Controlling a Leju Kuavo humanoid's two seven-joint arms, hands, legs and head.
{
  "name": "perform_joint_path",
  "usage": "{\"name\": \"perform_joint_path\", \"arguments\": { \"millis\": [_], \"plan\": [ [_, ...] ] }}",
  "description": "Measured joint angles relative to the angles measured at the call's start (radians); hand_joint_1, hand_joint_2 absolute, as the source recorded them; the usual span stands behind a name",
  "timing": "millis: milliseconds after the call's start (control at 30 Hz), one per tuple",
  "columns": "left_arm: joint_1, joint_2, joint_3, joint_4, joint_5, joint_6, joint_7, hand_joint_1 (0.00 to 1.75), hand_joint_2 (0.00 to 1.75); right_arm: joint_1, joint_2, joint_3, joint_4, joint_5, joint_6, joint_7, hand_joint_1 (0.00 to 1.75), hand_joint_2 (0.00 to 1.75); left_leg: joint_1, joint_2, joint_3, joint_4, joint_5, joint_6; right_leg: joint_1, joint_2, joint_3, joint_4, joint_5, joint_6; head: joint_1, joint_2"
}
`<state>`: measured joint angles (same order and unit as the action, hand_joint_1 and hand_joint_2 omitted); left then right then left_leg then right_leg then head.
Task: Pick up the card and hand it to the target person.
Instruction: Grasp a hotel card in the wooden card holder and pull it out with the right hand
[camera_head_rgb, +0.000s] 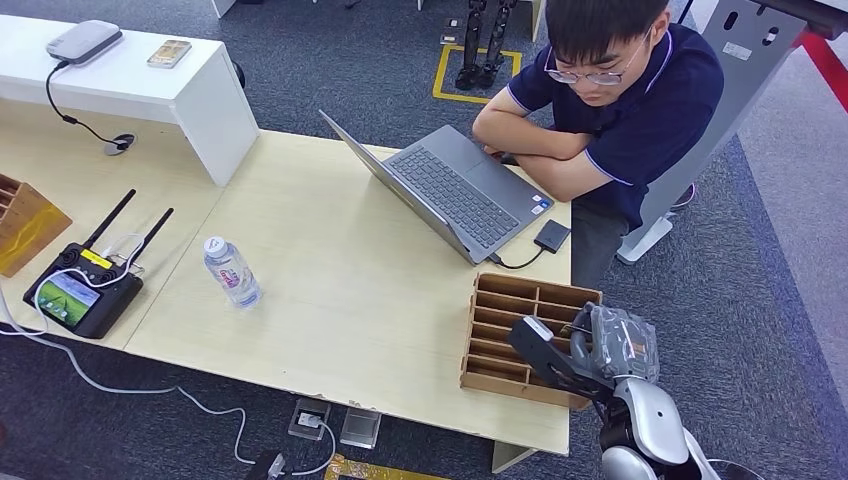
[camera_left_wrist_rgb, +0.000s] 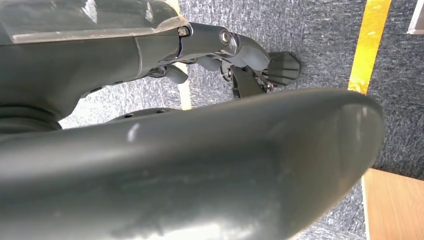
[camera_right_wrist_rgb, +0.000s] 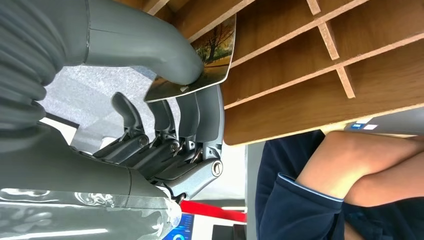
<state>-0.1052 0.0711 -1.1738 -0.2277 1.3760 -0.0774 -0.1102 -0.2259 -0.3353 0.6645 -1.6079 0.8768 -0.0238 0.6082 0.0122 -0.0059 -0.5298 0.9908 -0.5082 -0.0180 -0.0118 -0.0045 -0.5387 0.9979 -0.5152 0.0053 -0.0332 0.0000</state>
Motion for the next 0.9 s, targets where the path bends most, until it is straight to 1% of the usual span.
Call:
{"name": "perform_joint_path", "arguments": {
  "millis": [433, 567, 633, 733, 833, 900],
  "plan": [
    [0.0, 0.0, -0.004, 0.0, -0.031, -0.006, -0.019, 0.0, 0.0, -0.002, 0.0, 0.0, 0.0, 0.0, -0.003, -0.002, 1.54, 1.75, 0.0, 0.0, 0.0, 0.0, 0.0, 0.0, 0.0, 0.0, 0.0, 0.0, 0.0, 0.0, 0.0, 0.0],
    [0.0, 0.0, -0.005, 0.0, -0.025, 0.008, -0.028, 0.0, 0.0, -0.002, 0.0, 0.0, 0.0, -0.012, 0.0, -0.007, 1.54, 1.75, 0.0, 0.0, 0.0, 0.0, 0.0, 0.0, 0.0, 0.0, 0.0, 0.0, 0.0, 0.0, 0.0, 0.0],
    [0.0, 0.0, -0.005, 0.0, -0.016, 0.012, -0.029, 0.0, 0.0, -0.006, 0.0, 0.0, -0.002, -0.043, 0.023, -0.011, 1.54, 1.75, 0.0, 0.0, 0.0, 0.0, 0.0, 0.0, 0.0, 0.0, 0.0, 0.0, 0.0, 0.0, 0.0, 0.0],
    [0.0, 0.0, -0.005, 0.0, -0.012, 0.012, -0.029, 0.0, 0.0, -0.026, -0.004, 0.0, -0.019, -0.119, 0.084, -0.007, 1.54, 1.75, 0.0, 0.0, 0.0, 0.0, 0.0, 0.0, 0.0, 0.0, 0.0, 0.0, 0.0, 0.0, 0.0, 0.0],
    [0.0, 0.002, -0.005, 0.0, -0.011, 0.011, -0.029, 0.0, 0.0, -0.056, -0.017, 0.004, -0.065, -0.195, 0.165, 0.02, 1.54, 1.75, 0.0, 0.0, 0.0, 0.0, 0.0, 0.0, 0.0, 0.0, 0.0, 0.0, 0.0, 0.0, 0.0, 0.0],
    [0.0, 0.003, -0.005, 0.0, -0.01, 0.008, -0.029, 0.0, 0.0, -0.085, -0.027, 0.01, -0.106, -0.222, 0.203, 0.04, 1.54, 1.75, 0.0, 0.0, 0.0, 0.0, 0.0, 0.0, 0.0, 0.0, 0.0, 0.0, 0.0, 0.0, 0.0, 0.0]
  ]
}}
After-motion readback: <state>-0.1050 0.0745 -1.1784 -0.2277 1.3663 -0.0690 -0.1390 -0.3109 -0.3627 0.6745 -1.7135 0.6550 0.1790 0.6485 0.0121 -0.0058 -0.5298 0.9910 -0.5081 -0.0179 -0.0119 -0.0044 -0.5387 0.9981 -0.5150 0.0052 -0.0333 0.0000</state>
